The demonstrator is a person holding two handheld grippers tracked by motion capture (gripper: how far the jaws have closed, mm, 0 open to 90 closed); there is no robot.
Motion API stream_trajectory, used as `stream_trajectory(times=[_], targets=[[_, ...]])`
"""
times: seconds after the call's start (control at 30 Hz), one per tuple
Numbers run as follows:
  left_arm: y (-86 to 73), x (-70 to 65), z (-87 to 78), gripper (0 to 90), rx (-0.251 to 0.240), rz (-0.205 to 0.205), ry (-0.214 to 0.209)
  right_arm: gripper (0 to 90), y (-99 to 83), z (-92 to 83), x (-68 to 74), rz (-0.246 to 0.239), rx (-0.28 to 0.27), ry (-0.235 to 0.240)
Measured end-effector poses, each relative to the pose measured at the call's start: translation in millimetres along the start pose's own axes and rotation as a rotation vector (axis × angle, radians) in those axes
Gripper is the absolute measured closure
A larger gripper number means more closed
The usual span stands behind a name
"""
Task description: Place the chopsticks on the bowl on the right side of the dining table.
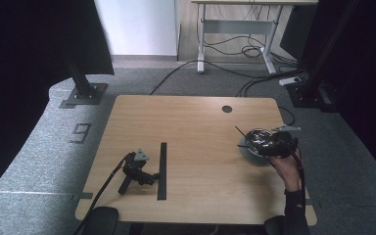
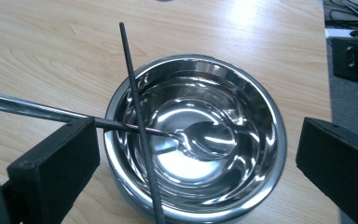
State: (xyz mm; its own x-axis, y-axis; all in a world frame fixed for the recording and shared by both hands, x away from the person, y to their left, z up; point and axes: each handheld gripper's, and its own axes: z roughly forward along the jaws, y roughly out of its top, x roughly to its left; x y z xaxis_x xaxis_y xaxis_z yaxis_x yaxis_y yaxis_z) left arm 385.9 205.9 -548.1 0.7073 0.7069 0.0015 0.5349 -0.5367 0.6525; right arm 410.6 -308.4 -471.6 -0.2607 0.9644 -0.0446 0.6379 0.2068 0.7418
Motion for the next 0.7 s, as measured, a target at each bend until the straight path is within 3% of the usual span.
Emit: stream_trajectory(times=[0.2, 0.43, 0.7], targets=[[0.0, 0.0, 0.1, 0.0, -0.001, -0.001, 0.0, 0.0, -11.0, 4.4, -4.1, 0.005, -0.023, -0.001], [0.0, -0.1, 0.1, 0.0, -0.001, -0.001, 0.0, 0.0, -18.0, 8.7, -10.6, 0.016, -0.004, -0.007], [0.0, 0.0, 0.0, 0.0, 0.0, 0.0, 0.0, 0.0, -23.4, 22.3, -6.8, -0.005, 0.054, -0.019]])
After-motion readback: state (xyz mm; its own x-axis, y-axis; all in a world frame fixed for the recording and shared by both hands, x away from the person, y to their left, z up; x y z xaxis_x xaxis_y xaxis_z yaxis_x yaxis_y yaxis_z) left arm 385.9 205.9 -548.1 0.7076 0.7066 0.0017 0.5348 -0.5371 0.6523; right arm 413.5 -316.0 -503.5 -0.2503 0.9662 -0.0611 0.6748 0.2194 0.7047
